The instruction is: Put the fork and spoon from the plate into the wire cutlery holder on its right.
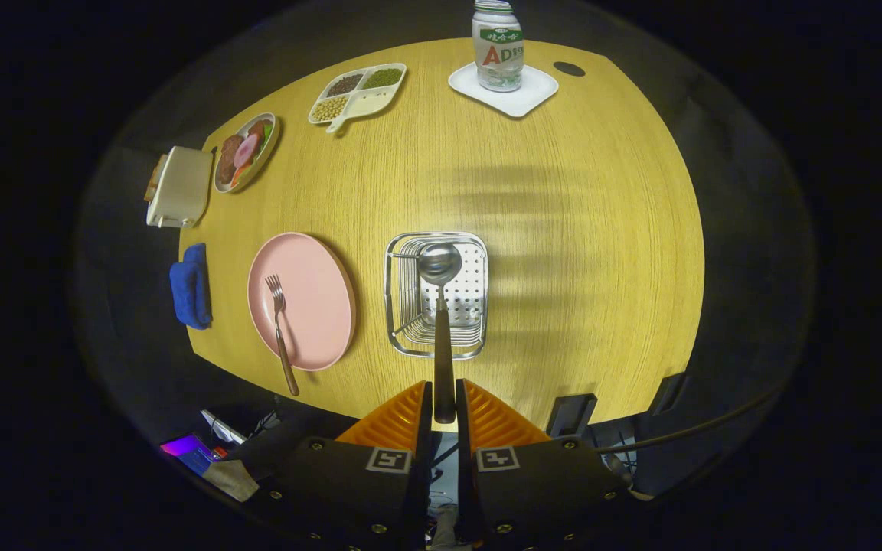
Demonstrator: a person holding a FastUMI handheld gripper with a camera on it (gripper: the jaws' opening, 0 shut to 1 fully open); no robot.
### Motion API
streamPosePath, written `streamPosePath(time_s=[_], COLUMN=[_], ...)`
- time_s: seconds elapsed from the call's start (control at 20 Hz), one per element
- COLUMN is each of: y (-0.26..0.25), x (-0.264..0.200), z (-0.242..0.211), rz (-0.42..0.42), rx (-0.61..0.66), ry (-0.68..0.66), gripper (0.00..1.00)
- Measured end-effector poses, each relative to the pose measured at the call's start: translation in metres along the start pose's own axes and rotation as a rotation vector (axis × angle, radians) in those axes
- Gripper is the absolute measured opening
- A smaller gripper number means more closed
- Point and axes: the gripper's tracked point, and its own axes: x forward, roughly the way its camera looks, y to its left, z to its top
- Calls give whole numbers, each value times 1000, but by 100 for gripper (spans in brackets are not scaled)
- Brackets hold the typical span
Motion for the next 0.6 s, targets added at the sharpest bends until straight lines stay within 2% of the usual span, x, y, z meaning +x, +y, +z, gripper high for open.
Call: streamPosePath(time_s=[0.6], y=[56], x=[-33], z=[-2], rz=[111], rx=[15], ry=[-150], gripper=[16])
